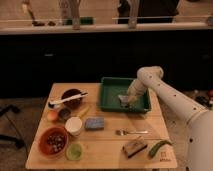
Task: Place towel in tray
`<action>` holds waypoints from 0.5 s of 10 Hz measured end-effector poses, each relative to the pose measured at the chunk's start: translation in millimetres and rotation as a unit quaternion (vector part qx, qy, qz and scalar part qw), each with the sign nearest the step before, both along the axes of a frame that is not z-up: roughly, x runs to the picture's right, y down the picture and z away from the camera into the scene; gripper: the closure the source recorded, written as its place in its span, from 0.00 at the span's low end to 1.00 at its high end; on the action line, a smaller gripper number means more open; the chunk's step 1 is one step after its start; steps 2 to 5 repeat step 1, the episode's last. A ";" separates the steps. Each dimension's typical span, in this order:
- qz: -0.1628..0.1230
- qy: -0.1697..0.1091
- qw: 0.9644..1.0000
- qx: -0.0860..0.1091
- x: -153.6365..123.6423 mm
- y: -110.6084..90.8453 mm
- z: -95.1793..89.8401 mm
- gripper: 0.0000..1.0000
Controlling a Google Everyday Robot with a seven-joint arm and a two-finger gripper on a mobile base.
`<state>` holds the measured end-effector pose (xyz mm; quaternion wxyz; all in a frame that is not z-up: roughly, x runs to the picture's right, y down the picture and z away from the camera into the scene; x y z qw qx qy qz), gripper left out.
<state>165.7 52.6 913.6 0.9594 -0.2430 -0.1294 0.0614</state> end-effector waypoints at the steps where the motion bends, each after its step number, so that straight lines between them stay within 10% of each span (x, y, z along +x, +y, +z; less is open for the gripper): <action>1: 0.000 -0.001 1.000 -0.001 -0.1 0.9 0.4 0.55; 5: 0.000 -0.001 1.000 -0.001 -0.1 0.9 0.4 0.55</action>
